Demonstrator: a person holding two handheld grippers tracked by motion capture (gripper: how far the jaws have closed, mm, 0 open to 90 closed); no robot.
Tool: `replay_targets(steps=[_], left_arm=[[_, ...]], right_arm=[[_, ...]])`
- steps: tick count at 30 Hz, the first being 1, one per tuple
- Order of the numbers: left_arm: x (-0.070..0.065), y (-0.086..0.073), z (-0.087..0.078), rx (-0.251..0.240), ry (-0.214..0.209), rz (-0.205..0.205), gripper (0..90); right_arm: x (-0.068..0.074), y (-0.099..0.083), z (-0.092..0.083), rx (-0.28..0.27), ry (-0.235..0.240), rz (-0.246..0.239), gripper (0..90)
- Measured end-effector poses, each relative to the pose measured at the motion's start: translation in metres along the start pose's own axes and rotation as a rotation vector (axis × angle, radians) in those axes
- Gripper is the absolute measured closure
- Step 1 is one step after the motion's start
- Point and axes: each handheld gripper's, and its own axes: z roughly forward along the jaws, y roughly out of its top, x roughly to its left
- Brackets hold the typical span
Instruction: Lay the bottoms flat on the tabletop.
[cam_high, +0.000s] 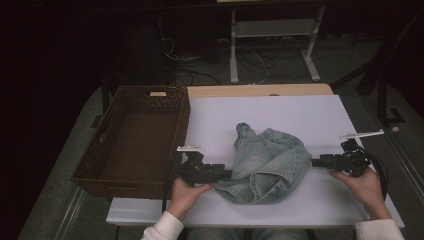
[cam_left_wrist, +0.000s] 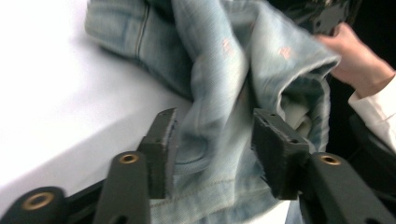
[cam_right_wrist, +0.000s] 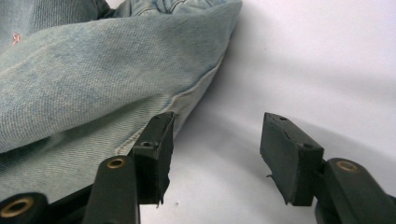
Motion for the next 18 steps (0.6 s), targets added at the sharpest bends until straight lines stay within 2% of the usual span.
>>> replay_targets(steps=[3, 6, 9, 13, 18], left_arm=[[-0.002, 0.006, 0.002, -0.004, 0.005, 0.025, 40.5], [-0.003, 0.013, 0.006, -0.016, 0.006, 0.047, 37.1], [-0.001, 0.022, 0.012, -0.036, 0.018, 0.043, 35.3], [0.002, 0.029, 0.023, -0.031, 0.017, 0.05, 34.8], [0.008, 0.035, 0.032, -0.01, 0.045, 0.059, 34.6]], right_arm=[[-0.004, 0.001, -0.006, -0.019, -0.014, 0.022, 40.6], [-0.005, 0.0, -0.011, -0.056, 0.002, 0.043, 36.2], [-0.004, 0.005, -0.012, -0.099, 0.017, 0.05, 33.6], [-0.002, 0.02, -0.006, -0.099, 0.005, 0.027, 33.0], [0.002, 0.04, 0.007, -0.121, 0.032, 0.002, 32.9]])
